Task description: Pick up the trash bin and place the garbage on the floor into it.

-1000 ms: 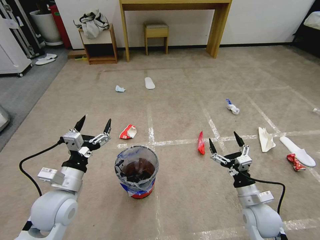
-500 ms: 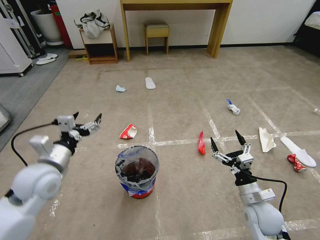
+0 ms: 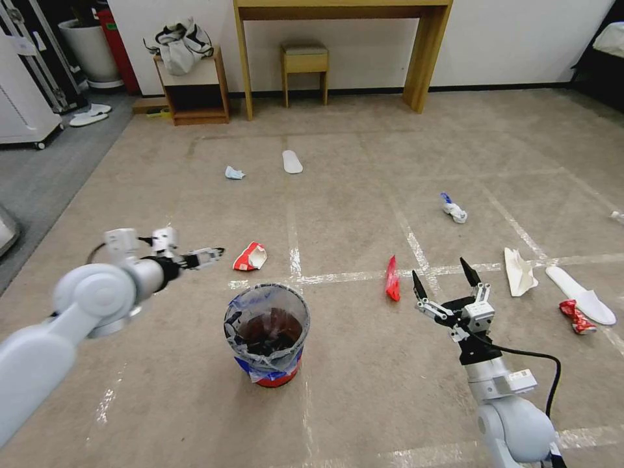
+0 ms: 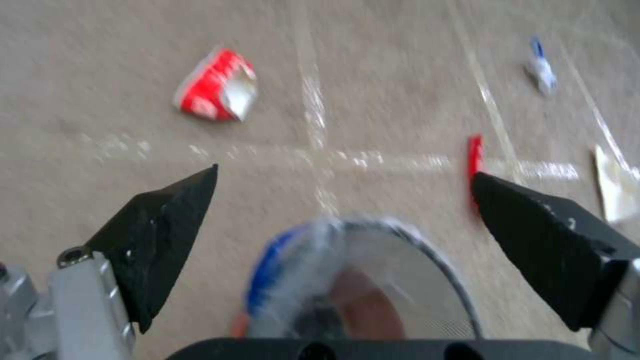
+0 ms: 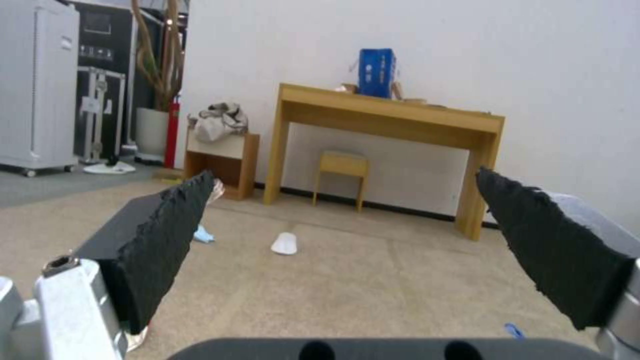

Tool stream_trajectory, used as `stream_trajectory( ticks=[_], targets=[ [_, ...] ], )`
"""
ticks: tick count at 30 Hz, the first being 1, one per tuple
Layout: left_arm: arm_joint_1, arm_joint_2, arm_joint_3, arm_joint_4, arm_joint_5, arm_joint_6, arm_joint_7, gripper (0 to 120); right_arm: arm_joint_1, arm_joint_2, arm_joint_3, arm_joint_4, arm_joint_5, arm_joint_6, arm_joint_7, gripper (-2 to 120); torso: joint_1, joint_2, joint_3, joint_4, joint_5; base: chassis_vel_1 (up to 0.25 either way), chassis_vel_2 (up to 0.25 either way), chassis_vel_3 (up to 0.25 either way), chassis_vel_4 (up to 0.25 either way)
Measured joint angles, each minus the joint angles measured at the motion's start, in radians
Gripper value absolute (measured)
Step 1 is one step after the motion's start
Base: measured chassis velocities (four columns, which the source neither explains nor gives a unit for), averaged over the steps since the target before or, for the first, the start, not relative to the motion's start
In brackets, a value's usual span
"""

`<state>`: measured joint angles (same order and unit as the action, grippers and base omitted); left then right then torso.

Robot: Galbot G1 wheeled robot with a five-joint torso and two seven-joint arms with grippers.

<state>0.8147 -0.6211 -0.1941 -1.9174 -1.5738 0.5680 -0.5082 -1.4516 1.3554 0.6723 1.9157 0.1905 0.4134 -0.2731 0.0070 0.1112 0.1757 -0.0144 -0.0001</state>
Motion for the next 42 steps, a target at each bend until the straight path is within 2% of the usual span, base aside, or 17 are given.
stream_trajectory(
  ticks=[1,2,3,6,7,9,14,15,18,22,29,33,42],
  targets=[
    [0.0,0.0,0.0,0.0,0.0,0.0,0.0,100,0.0,0.0,0.0,0.0,0.0,0.0,0.0,100,0.0,0.0,0.0,0.0,0.0,0.0,0.0,0.0,0.0],
    [-0.057,-0.022,0.062,0.017,-0.04,0.018,-0.033,100,-0.003,0.003,0.001,-0.002,-0.003,0.0,0.0,100,0.0,0.0,0.0,0.0,0.0,0.0,0.0,0.0,0.0],
    [-0.057,-0.022,0.062,0.017,-0.04,0.018,-0.033,100,-0.003,0.003,0.001,-0.002,-0.003,0.0,0.0,100,0.0,0.0,0.0,0.0,0.0,0.0,0.0,0.0,0.0],
    [-0.147,-0.077,0.18,0.075,-0.113,0.049,-0.131,100,-0.01,0.005,0.007,-0.009,-0.009,0.01,-0.003,100,0.0,0.0,0.0,0.0003,0.0003,0.0,0.0,0.0,0.0],
    [-0.147,-0.077,0.18,0.075,-0.113,0.049,-0.131,100,-0.01,0.005,0.007,-0.009,-0.009,0.01,-0.003,100,0.0,0.0,0.0,0.0003,0.0003,0.0,0.0,0.0,0.0],
    [-0.173,-0.111,0.228,0.117,-0.122,0.052,-0.137,100,-0.016,0.009,0.011,-0.009,-0.013,0.015,-0.004,100,0.0,0.0,0.0,0.0001,0.0002,0.0,0.0,0.0,0.0],
    [-0.178,-0.134,0.257,0.128,-0.119,0.06,-0.157,100,-0.018,0.014,0.011,-0.015,-0.02,0.02,-0.005,100,0.0,0.0,0.0,0.0,0.0,0.0,0.0,0.0,0.0],
    [-0.178,-0.134,0.257,0.128,-0.119,0.06,-0.157,100,-0.018,0.014,0.011,-0.015,-0.02,0.02,-0.005,100,0.0,0.0,0.0,0.0,0.0,0.0,0.0,0.0,0.0],
    [-0.191,-0.118,0.289,0.122,-0.133,0.091,-0.228,100,-0.017,0.018,0.005,-0.016,-0.027,0.021,-0.005,100,0.0,0.0,0.0,0.0003,0.0003,0.0,0.0,0.0,0.0],
    [-0.194,-0.111,0.303,0.132,-0.145,0.106,-0.252,100,-0.016,0.018,0.004,-0.016,-0.027,0.02,-0.005,100,0.0,0.0,0.0,0.0002,0.0001,0.0,0.0,0.0,0.0],
    [-0.2,-0.111,0.343,0.157,-0.127,0.126,-0.261,100,-0.021,0.016,0.002,-0.018,-0.029,0.024,-0.01,100,0.0,0.0,0.0,0.0002,0.0001,0.0,0.0,0.0,0.0],
    [-0.201,-0.114,0.349,0.167,-0.123,0.128,-0.263,100,-0.022,0.017,-0.001,-0.018,-0.031,0.025,-0.011,100,0.0,0.0,0.0,0.0002,0.0002,0.0,0.0,0.0,0.0],
    [-0.223,-0.155,0.39,0.235,-0.114,0.129,-0.28,100,-0.028,0.015,-0.001,-0.016,-0.036,0.033,-0.012,100,0.0,0.0,0.0,0.0001,0.0001,0.0,0.0,0.0,0.0]
  ],
)
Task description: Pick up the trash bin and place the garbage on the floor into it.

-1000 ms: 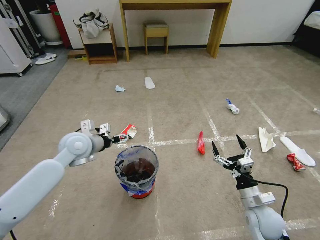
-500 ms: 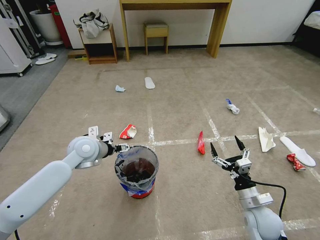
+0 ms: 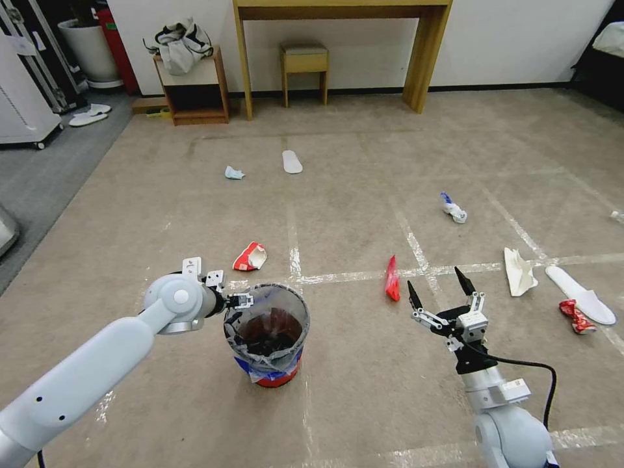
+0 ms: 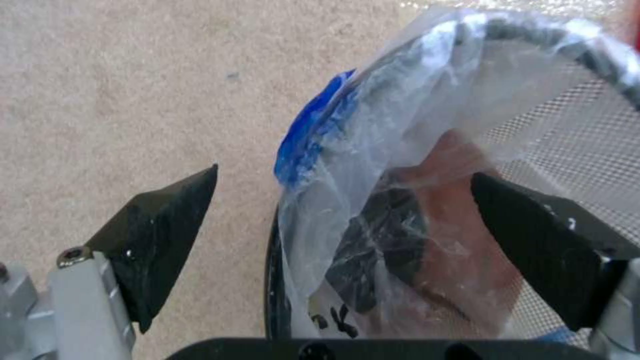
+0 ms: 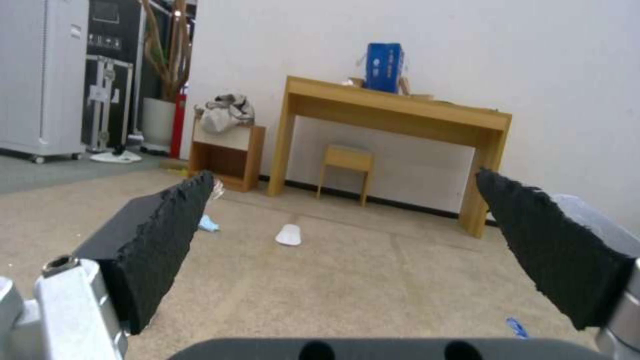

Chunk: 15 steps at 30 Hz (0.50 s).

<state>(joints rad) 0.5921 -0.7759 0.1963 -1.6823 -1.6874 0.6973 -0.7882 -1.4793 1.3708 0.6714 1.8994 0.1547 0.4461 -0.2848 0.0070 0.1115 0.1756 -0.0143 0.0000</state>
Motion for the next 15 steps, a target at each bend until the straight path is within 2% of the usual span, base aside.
stream_trajectory(
  ticks=[5,7,15],
  targets=[
    [-0.009,-0.01,0.01,0.026,-0.006,0.002,-0.001,100,-0.001,0.0,0.0,0.0,0.0,0.001,0.0,100,0.0,0.0,0.0,0.0001,0.0001,0.0,0.0,0.0,0.0],
    [-0.018,-0.032,0.011,0.071,-0.012,0.007,-0.001,100,-0.002,-0.002,-0.001,0.0,0.0,0.002,0.001,100,0.0,0.0,0.0,0.0,0.0,0.0,0.0,0.0,0.0],
    [-0.017,-0.073,0.009,0.121,-0.034,0.019,-0.004,100,-0.007,-0.009,0.0,0.0,0.001,0.007,0.002,100,0.0,0.0,0.0,0.0,0.0001,0.0,0.0,0.0,0.0]
  ],
)
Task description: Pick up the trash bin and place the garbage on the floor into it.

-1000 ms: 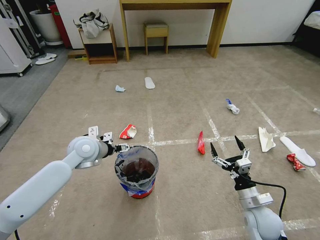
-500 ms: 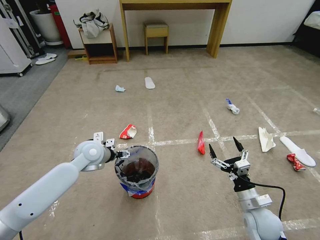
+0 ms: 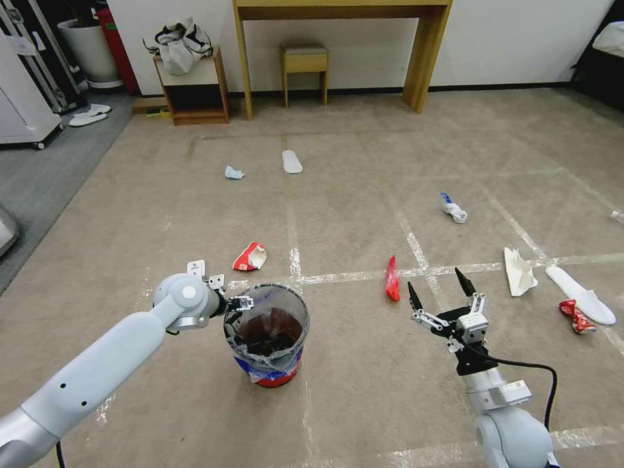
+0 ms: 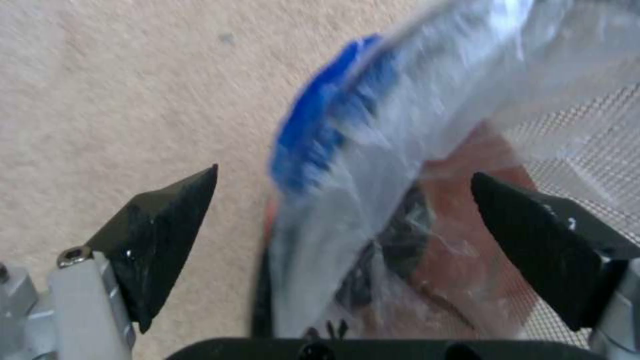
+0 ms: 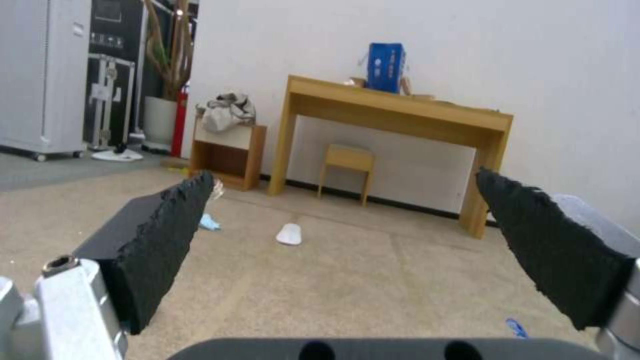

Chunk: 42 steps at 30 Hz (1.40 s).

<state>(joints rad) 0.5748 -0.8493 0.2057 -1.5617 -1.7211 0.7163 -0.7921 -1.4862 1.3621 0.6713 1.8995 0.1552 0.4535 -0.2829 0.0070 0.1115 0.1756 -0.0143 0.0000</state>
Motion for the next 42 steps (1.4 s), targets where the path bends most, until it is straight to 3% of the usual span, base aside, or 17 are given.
stream_trajectory(
  ticks=[4,12,17,28,31,33,37,39,42],
  targets=[
    [0.002,-0.011,0.0,0.005,-0.021,0.009,-0.019,100,0.0,-0.002,0.0,-0.001,0.001,0.001,0.001,100,0.0,0.0,0.0,0.0,0.0,0.0,0.0,0.0,0.0],
    [0.006,-0.035,-0.002,0.022,-0.118,0.018,-0.131,100,0.002,-0.003,-0.001,-0.007,0.002,0.011,0.001,100,0.0,0.0,0.0,0.0001,0.0001,0.0,0.0,0.0,0.0],
    [0.007,-0.045,-0.004,0.032,-0.135,0.018,-0.144,94,0.0,-0.003,-0.001,-0.009,0.002,0.017,0.001,100,0.0,0.0,0.0,-0.0001,0.0,0.0,0.0,0.0,0.0],
    [0.032,-0.03,-0.009,-0.022,-0.16,0.001,-0.171,50,-0.016,-0.007,0.0,0.003,0.004,0.023,0.003,100,0.0,0.0,0.0,0.0002,0.0001,0.0,0.0,0.0,0.0],
    [0.035,-0.027,-0.01,-0.029,-0.165,-0.001,-0.173,47,-0.019,-0.007,0.001,0.005,0.004,0.025,0.003,100,0.0,0.0,0.0,0.0001,0.0001,0.0,0.0,0.0,0.0],
    [0.043,-0.016,-0.012,-0.044,-0.166,-0.009,-0.178,33,-0.029,-0.006,0.003,0.009,0.003,0.031,0.003,100,0.0,0.0,0.0,0.0,-0.0003,0.0,0.0,0.0,0.0],
    [0.049,-0.001,-0.018,-0.061,-0.166,-0.015,-0.183,25,-0.037,-0.004,0.004,0.014,0.002,0.034,0.003,100,0.0,0.0,0.0,0.0,-0.0001,0.0,0.0,0.0,0.0],
    [0.057,0.01,-0.023,-0.081,-0.166,-0.021,-0.191,11,-0.045,-0.002,0.004,0.021,0.0,0.037,0.003,100,0.0,0.0,0.0,0.0001,-0.0001,0.0,0.0,0.0,0.0],
    [0.065,0.017,-0.024,-0.093,-0.165,-0.029,-0.202,1,-0.052,0.0,0.005,0.03,-0.002,0.037,0.003,100,0.0,0.0,0.0,0.0,-0.0001,0.0,0.0,0.0,0.0]
  ],
)
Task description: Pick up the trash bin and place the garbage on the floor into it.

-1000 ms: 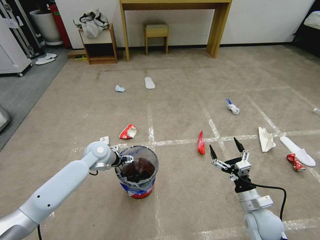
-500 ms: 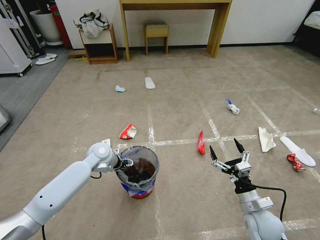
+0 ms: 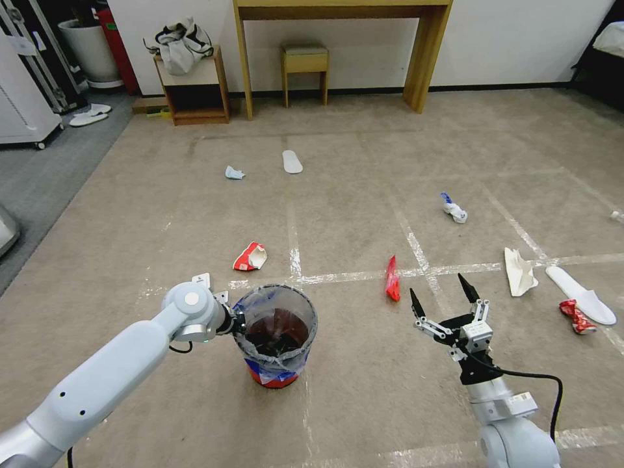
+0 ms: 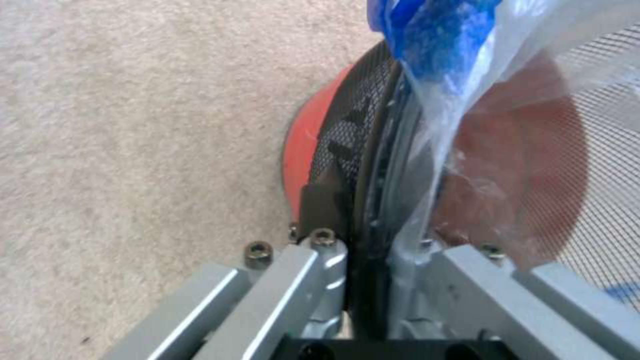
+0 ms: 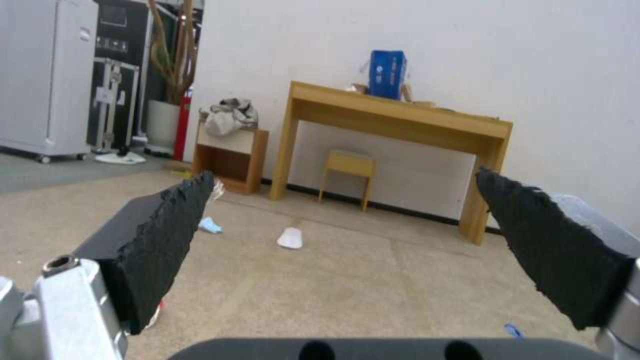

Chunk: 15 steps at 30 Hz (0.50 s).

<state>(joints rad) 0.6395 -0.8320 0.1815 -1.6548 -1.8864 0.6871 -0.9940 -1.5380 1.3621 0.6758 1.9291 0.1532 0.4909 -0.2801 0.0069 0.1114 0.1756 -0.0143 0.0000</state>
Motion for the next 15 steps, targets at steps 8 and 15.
stream_trajectory(
  ticks=[8,15],
  targets=[
    [0.025,0.015,-0.015,-0.037,0.002,-0.003,-0.006,1,-0.014,-0.005,0.007,0.024,0.004,-0.001,0.004,100,0.0,0.0,0.0,0.0001,0.0,0.0,0.0,0.0,0.0],
    [0.062,0.018,-0.045,-0.056,0.033,-0.012,-0.002,1,-0.022,-0.005,0.007,0.026,0.008,-0.001,0.006,100,0.0,0.0,0.0,0.0,0.0,0.0,0.0,0.0,0.0]
  ],
)
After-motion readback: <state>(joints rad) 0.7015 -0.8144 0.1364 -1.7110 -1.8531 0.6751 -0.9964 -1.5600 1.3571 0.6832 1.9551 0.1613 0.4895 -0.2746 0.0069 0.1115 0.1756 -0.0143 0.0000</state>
